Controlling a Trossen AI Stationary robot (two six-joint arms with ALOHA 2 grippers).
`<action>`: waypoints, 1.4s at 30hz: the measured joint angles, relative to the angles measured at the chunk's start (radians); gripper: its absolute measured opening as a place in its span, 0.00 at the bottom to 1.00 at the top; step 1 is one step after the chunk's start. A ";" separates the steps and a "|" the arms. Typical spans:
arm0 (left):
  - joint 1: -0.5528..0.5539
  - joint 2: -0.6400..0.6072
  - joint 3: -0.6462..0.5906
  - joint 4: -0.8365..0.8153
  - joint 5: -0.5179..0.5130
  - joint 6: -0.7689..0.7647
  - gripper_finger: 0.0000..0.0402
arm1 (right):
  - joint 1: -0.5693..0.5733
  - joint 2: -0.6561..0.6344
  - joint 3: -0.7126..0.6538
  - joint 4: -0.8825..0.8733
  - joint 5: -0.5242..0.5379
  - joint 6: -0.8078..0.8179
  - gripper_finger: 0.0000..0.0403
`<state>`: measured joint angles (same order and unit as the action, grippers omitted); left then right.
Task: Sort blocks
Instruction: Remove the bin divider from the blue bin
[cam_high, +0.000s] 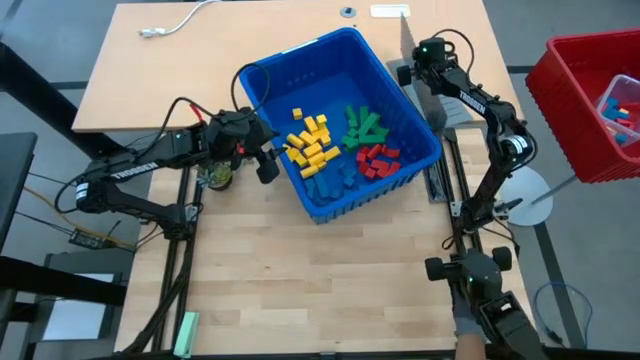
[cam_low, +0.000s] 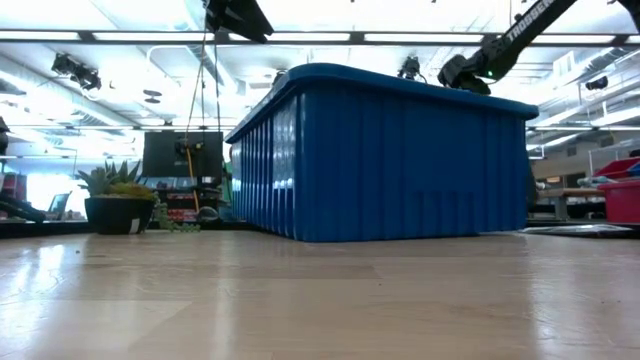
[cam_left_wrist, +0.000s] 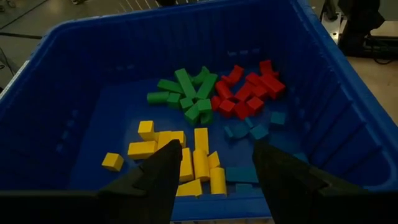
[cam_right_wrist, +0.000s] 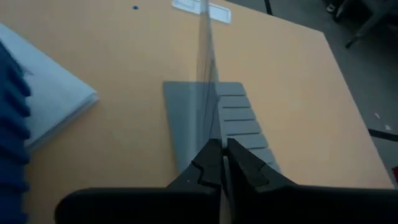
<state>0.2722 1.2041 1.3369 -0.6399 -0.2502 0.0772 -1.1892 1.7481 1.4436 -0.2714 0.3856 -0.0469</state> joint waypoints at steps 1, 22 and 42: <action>0.000 0.000 0.000 0.000 0.000 0.000 0.53 | -0.005 0.000 -0.007 0.009 -0.005 0.000 0.04; 0.000 -0.033 0.000 -0.014 0.011 -0.003 0.53 | 0.115 -0.197 -0.020 0.047 -0.144 -0.176 0.48; 0.001 -0.139 0.000 -0.051 0.085 -0.003 0.53 | 0.685 -0.433 -0.019 -0.486 -0.653 -0.195 0.44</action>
<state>0.2733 1.0653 1.3365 -0.6905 -0.1657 0.0740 -0.5041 1.3156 1.4246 -0.7575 -0.2674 -0.2421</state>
